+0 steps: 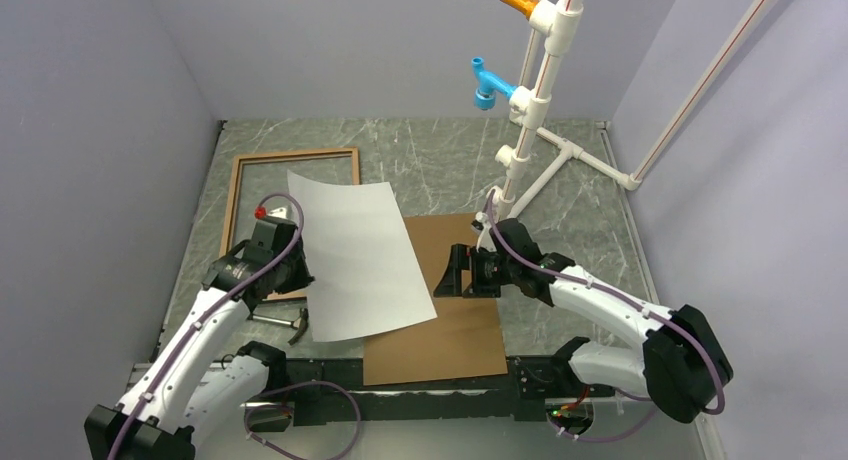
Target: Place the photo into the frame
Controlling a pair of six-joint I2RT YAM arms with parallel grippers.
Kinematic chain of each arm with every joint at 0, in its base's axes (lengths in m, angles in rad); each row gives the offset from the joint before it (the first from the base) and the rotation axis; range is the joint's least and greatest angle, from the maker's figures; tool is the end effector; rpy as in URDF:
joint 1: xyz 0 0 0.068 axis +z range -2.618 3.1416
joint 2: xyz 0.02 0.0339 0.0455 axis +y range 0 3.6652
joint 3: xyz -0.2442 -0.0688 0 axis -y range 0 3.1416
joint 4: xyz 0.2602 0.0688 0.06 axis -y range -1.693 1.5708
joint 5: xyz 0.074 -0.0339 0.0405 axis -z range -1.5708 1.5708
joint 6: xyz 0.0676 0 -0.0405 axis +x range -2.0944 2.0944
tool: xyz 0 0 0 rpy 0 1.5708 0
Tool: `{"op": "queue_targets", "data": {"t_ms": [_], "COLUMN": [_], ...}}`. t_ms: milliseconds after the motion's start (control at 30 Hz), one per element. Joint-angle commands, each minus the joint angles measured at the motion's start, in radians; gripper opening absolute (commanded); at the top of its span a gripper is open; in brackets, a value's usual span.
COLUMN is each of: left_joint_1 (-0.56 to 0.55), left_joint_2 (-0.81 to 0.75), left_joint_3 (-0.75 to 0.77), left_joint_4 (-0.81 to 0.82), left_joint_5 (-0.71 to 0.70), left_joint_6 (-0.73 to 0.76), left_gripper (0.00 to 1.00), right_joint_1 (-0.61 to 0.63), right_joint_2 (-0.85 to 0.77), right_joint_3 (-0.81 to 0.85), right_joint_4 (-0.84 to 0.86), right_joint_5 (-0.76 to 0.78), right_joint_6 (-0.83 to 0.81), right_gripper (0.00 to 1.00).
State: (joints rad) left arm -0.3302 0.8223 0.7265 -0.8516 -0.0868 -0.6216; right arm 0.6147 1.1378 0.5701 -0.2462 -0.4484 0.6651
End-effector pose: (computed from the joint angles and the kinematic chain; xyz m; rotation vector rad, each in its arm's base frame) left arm 0.1921 -0.0597 0.2125 -0.4032 2.5032 -0.2764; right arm 0.1970 0.1749 0.1478 -0.1689 2.5855 1.0846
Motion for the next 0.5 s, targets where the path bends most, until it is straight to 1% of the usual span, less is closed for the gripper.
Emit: {"op": "queue_targets", "data": {"t_ms": [0, 100, 133, 167, 200, 233, 267, 300, 333, 467], "left_joint_1": [0.006, 0.006, 0.006, 0.006, 0.006, 0.006, 0.006, 0.006, 0.006, 0.006], "left_joint_2": [0.028, 0.055, 0.062, 0.066, 0.066, 0.064, 0.057, 0.048, 0.032, -0.054], "left_joint_3": [0.063, 0.084, 0.089, 0.096, 0.100, 0.105, 0.109, 0.110, 0.110, 0.093], "left_joint_4": [-0.097, -0.157, -0.175, -0.195, -0.211, -0.228, -0.247, -0.260, -0.267, -0.235], "left_joint_5": [-0.119, -0.230, -0.260, -0.285, -0.308, -0.329, -0.348, -0.362, -0.369, -0.354], "left_joint_6": [0.015, -0.046, -0.066, -0.084, -0.104, -0.128, -0.155, -0.175, -0.187, -0.177], "left_gripper": [0.01, 0.03, 0.09, 0.20, 0.40, 0.64, 0.81, 0.92, 0.98, 0.99], "right_joint_1": [0.037, 0.064, 0.076, 0.085, 0.096, 0.103, 0.106, 0.110, 0.111, 0.113], "right_joint_2": [0.019, 0.050, 0.067, 0.082, 0.096, 0.112, 0.133, 0.148, 0.164, 0.228], "right_joint_3": [0.046, 0.046, 0.050, 0.055, 0.061, 0.065, 0.069, 0.073, 0.079, 0.114], "right_joint_4": [0.099, 0.129, 0.135, 0.139, 0.144, 0.151, 0.160, 0.166, 0.171, 0.187], "right_joint_5": [0.051, 0.063, 0.070, 0.079, 0.086, 0.091, 0.091, 0.093, 0.096, 0.106], "right_joint_6": [0.034, 0.043, 0.043, 0.041, 0.039, 0.039, 0.037, 0.035, 0.031, 0.011], "right_gripper": [1.00, 1.00, 1.00, 1.00, 1.00, 1.00, 1.00, 1.00, 1.00, 1.00]}}
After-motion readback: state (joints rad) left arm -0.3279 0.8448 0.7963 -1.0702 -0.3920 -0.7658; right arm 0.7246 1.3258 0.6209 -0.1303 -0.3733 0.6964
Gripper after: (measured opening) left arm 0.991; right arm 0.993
